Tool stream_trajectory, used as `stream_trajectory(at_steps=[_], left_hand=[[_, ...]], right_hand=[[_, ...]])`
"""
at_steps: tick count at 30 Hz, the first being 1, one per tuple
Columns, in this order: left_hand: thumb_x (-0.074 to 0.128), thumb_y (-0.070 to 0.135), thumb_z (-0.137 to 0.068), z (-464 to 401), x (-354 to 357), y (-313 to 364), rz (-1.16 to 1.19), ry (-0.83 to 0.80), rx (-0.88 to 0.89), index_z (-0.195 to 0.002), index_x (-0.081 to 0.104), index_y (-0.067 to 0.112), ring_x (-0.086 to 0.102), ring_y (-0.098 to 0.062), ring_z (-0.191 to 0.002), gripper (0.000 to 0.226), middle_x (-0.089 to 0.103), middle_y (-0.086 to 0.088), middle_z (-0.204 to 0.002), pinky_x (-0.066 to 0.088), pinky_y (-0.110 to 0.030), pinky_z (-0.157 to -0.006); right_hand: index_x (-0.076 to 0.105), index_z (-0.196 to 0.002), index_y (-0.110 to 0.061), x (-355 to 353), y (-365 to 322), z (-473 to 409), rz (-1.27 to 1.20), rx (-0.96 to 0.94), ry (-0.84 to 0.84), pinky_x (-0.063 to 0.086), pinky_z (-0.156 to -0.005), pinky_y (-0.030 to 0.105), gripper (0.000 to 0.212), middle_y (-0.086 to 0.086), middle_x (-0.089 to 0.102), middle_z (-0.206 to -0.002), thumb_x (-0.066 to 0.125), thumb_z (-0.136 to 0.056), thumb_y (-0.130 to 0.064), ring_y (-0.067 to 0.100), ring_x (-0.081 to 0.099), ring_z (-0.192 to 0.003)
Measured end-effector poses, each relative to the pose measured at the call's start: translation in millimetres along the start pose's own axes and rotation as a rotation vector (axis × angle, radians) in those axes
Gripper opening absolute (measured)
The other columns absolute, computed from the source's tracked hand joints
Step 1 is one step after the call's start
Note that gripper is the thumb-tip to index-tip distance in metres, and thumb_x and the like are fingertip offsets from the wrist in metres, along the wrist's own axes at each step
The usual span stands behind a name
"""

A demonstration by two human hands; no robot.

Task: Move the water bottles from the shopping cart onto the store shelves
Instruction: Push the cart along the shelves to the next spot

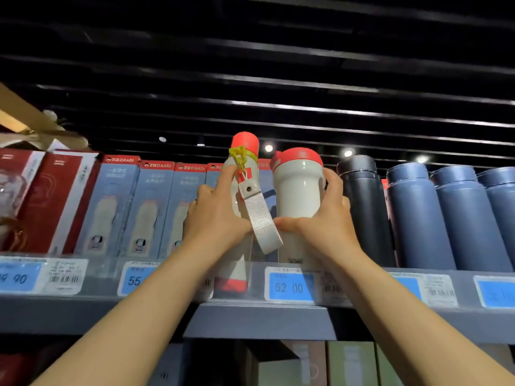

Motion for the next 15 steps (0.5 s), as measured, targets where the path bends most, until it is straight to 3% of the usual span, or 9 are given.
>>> stream_trajectory(at_steps=[4, 9, 12, 15], left_hand=[[0.074, 0.049, -0.078, 5.9, -7.1, -2.1, -0.072, -0.005, -0.025, -0.149, 0.008, 0.041, 0.050, -0.040, -0.111, 0.098, 0.037, -0.015, -0.129, 0.047, -0.045, -0.088], [0.069, 0.053, -0.078, 15.8, -15.6, -0.9, -0.143, 0.001, 0.000, -0.150, -0.002, 0.040, 0.047, -0.038, -0.112, 0.102, 0.031, -0.013, -0.133, 0.044, -0.042, -0.086], [0.070, 0.055, -0.078, 21.9, -14.4, 1.6, -0.230, -0.038, 0.028, -0.151, -0.009, 0.043, 0.045, -0.036, -0.118, 0.108, 0.030, -0.011, -0.136, 0.045, -0.043, -0.091], [0.081, 0.046, -0.069, 26.5, -17.1, -6.5, -0.127, -0.119, -0.013, -0.150, -0.009, 0.047, 0.044, -0.035, -0.123, 0.120, 0.030, -0.009, -0.141, 0.045, -0.047, -0.098]], right_hand=[[0.010, -0.144, -0.042, 3.1, 0.5, 2.5, 0.031, 0.027, -0.036, 0.051, -0.088, 0.041, 0.114, 0.006, 0.030, -0.135, 0.088, -0.063, -0.026, 0.026, 0.050, -0.105], [0.009, -0.146, -0.039, 3.7, -1.9, 4.5, 0.070, 0.029, -0.047, 0.047, -0.084, 0.036, 0.113, 0.008, 0.030, -0.138, 0.087, -0.064, -0.025, 0.024, 0.047, -0.103], [0.008, -0.146, -0.038, 3.6, -4.1, 6.3, 0.105, 0.024, -0.039, 0.046, -0.086, 0.037, 0.113, 0.008, 0.029, -0.139, 0.086, -0.065, -0.025, 0.025, 0.046, -0.105], [0.009, -0.147, -0.037, 1.1, -4.1, 6.4, 0.109, 0.039, -0.017, 0.047, -0.092, 0.039, 0.114, 0.009, 0.029, -0.140, 0.087, -0.065, -0.024, 0.029, 0.047, -0.113]])
Point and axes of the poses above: each hand's wrist, its own z-axis away from the middle knuckle, its own x-axis out of the palm, y = z × x, the point moved 8 cm from there along -z, towards the middle knuckle
